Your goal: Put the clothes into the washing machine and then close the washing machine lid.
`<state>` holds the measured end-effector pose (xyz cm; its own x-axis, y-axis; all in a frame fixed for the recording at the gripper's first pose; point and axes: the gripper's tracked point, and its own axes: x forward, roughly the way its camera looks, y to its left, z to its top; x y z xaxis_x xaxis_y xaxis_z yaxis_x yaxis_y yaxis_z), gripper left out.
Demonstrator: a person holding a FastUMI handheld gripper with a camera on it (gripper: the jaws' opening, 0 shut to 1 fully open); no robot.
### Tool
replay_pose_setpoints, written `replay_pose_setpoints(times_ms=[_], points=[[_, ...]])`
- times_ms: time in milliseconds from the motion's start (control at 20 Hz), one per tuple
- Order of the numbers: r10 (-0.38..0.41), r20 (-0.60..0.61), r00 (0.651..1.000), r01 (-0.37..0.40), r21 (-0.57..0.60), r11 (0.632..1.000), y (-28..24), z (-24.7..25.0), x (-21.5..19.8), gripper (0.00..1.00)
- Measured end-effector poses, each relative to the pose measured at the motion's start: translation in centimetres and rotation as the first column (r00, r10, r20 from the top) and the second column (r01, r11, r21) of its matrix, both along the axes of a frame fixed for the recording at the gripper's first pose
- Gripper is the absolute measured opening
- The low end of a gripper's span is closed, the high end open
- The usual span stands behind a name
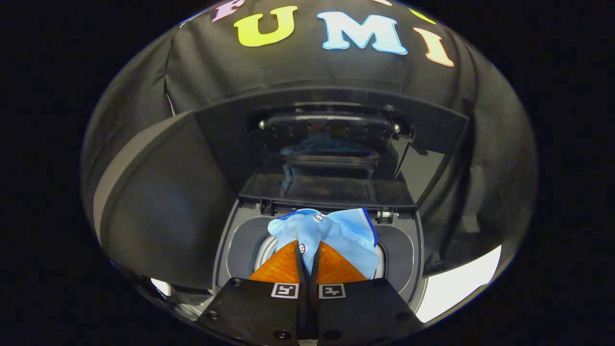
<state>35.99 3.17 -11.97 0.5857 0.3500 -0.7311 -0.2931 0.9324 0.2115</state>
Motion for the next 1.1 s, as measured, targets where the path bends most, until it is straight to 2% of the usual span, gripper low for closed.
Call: replay_pose_setpoints(times_ms=[450,600,750,1100], points=[[-0.026,-0.074,0.997,0.021,-0.064,0.998,0.9,-8.5,-0.4,0.01],[-0.027,-0.134,0.991,0.017,-0.074,0.997,1.2,-11.2,-1.5,0.01],[-0.061,-0.174,0.983,0.052,-0.055,0.997,1.3,-12.1,-1.8,0.01],[-0.06,-0.193,0.979,0.047,-0.072,0.996,1.5,-13.1,-2.2,0.01]])
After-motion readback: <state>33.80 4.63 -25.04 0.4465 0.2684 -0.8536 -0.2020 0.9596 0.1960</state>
